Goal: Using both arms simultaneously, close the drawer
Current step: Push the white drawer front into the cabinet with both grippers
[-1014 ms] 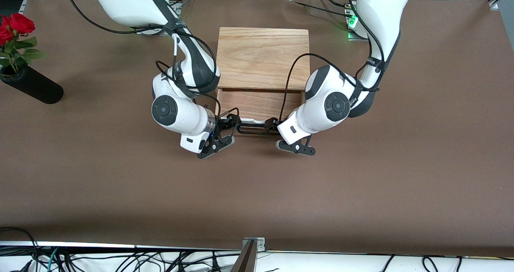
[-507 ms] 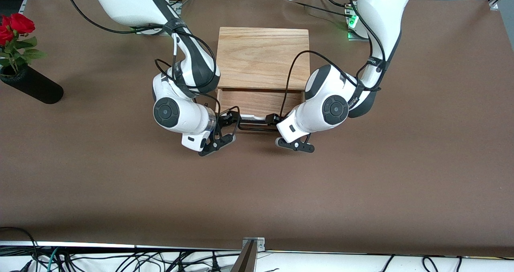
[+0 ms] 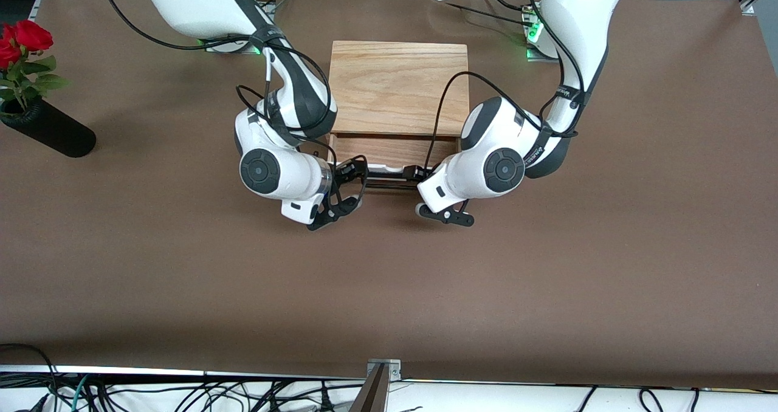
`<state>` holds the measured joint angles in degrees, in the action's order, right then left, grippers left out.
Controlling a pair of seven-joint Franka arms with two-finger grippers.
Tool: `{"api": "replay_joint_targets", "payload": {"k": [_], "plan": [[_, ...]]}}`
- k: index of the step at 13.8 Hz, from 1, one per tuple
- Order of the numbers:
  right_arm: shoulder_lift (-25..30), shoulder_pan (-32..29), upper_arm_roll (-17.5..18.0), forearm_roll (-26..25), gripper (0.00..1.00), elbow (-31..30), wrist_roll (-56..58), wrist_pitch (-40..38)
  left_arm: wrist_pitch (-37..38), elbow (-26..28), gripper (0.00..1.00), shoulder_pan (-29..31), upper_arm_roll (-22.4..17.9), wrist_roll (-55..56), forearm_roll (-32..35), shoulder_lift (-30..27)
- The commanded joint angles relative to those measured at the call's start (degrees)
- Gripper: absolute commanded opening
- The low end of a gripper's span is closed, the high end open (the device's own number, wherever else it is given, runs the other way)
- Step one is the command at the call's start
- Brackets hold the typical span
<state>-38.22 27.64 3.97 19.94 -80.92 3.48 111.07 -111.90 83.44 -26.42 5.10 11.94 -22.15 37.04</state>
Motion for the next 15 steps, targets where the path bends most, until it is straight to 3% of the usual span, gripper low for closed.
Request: {"api": "replay_joint_targets", "payload": {"k": [1,15], "plan": [[-0.3,1.1,1.2,1.2,1.00,0.3,-0.3,-4.3,4.3,0.4,1.00,0.1,-0.6,-0.9,-1.0,-0.4],[-0.4,3.6,1.2,1.2,1.00,0.0,-0.5,-10.8,15.7,0.3,1.00,0.1,-0.6,-0.9,-1.3,-0.5]]}}
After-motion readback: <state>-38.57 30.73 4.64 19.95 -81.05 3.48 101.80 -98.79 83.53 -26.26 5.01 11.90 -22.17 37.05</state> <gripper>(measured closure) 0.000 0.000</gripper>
